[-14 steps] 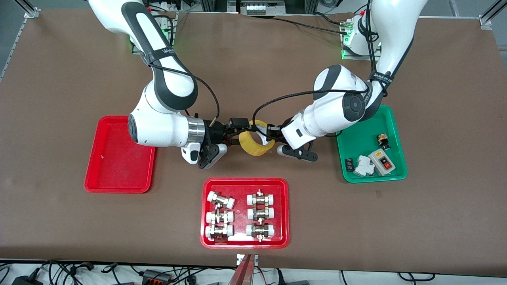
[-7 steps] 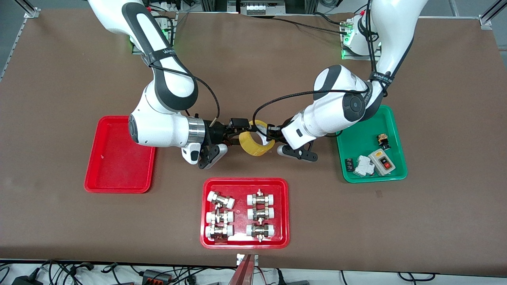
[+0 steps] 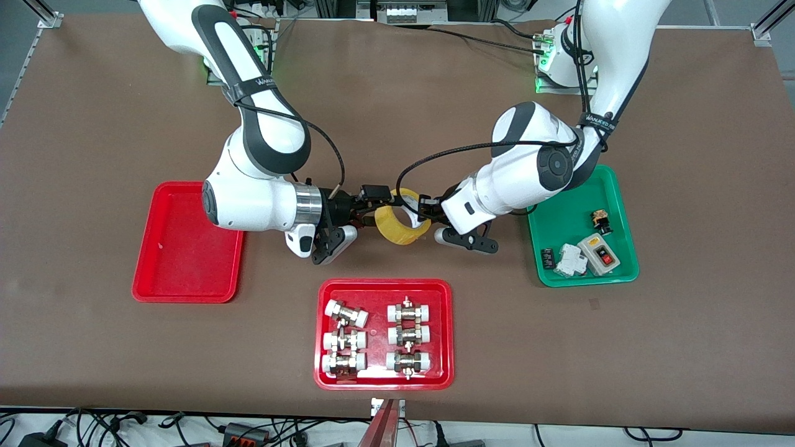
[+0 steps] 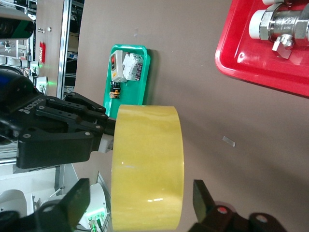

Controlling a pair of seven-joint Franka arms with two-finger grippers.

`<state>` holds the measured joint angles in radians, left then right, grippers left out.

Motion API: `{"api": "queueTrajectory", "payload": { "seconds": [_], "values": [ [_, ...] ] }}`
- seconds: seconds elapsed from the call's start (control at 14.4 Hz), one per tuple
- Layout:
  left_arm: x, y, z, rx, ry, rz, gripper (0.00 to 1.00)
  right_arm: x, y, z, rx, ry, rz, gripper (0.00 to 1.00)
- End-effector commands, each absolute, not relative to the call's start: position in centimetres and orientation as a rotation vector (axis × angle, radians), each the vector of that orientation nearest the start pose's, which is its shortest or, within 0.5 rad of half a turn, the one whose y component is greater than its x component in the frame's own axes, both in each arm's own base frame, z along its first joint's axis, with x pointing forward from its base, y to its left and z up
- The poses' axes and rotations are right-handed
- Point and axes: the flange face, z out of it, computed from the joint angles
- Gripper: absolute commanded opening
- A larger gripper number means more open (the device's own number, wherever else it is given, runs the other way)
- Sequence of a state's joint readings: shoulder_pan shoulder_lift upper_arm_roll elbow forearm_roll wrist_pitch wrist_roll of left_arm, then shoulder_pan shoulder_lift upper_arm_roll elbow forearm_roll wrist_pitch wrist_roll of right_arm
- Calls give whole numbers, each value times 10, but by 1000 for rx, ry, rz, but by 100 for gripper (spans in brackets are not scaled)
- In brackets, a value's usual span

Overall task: Left arm passes tape to right arm into tray
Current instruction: 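Close the right gripper on the tape roll beside the left gripper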

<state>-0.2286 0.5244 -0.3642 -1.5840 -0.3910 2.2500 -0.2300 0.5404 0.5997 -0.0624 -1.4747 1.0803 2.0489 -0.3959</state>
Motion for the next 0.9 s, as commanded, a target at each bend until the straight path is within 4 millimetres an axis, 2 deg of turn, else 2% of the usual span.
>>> {"api": "queueTrajectory", "payload": {
  "seconds": [0.0, 0.21, 0.28, 0.35, 0.56, 0.69, 0.83],
  "values": [
    [605, -371, 375, 2599, -96, -62, 1, 613, 382, 351, -2192, -382, 79, 90],
    [605, -371, 376, 2599, -97, -60, 2, 613, 382, 356, -2190, -386, 74, 77],
    [605, -371, 376, 2599, -97, -62, 2, 613, 381, 356, -2191, -385, 73, 56],
    [606, -370, 376, 2599, -96, -63, 2, 613, 380, 355, -2192, -383, 74, 51],
    [605, -370, 376, 2600, -96, -65, 3, 614, 380, 355, -2192, -382, 74, 45],
    [606, -369, 376, 2600, -94, -65, 3, 614, 379, 355, -2191, -383, 78, 45],
    [606, -369, 377, 2599, -88, -64, 9, 614, 379, 355, -2191, -383, 78, 45]
  ]
}}
